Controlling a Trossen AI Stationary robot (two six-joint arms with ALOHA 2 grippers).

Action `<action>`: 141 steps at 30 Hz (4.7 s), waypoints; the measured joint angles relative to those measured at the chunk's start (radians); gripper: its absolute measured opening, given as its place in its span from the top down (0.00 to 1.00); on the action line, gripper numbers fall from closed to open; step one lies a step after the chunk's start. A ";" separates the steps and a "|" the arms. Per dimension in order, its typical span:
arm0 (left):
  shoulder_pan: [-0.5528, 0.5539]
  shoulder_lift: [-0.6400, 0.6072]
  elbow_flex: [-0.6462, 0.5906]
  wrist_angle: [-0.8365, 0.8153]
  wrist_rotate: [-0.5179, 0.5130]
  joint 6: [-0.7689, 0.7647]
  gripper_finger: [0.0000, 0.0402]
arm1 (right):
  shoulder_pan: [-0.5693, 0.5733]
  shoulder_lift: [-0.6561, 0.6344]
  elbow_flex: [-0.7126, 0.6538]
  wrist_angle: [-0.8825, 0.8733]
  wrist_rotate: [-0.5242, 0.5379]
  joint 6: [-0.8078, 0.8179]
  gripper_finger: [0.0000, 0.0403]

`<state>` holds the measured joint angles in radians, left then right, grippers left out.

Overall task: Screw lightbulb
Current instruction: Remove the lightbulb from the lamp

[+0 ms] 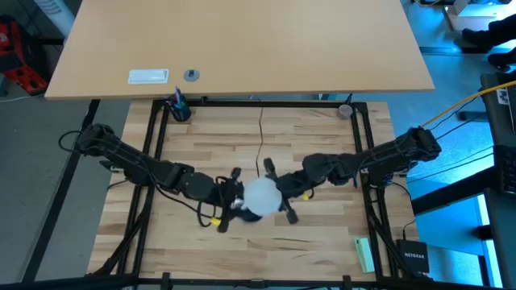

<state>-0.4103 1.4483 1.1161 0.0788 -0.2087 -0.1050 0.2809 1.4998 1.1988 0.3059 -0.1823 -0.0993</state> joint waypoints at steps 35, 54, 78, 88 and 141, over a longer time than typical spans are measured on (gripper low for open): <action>-0.019 0.024 -0.003 -0.016 -0.697 -0.100 0.59 | -0.006 -0.013 0.002 -0.063 0.663 0.226 0.13; -0.007 0.030 -0.002 0.029 -0.351 -0.011 0.59 | -0.005 0.001 0.001 -0.029 0.340 0.111 0.63; 0.023 0.023 -0.002 0.044 -0.091 -0.030 0.58 | -0.012 -0.069 0.001 -0.103 0.172 0.112 0.22; -0.022 0.023 -0.002 -0.012 -0.763 -0.097 0.58 | 0.008 -0.112 0.003 -0.200 0.670 0.104 0.06; -0.032 0.030 -0.002 0.076 -0.359 0.000 0.58 | 0.001 -0.119 0.002 -0.183 0.336 0.016 0.19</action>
<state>-0.4426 1.4781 1.1137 0.1547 -0.5677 -0.1051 0.2821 1.3811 1.2003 0.1232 0.1541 -0.0834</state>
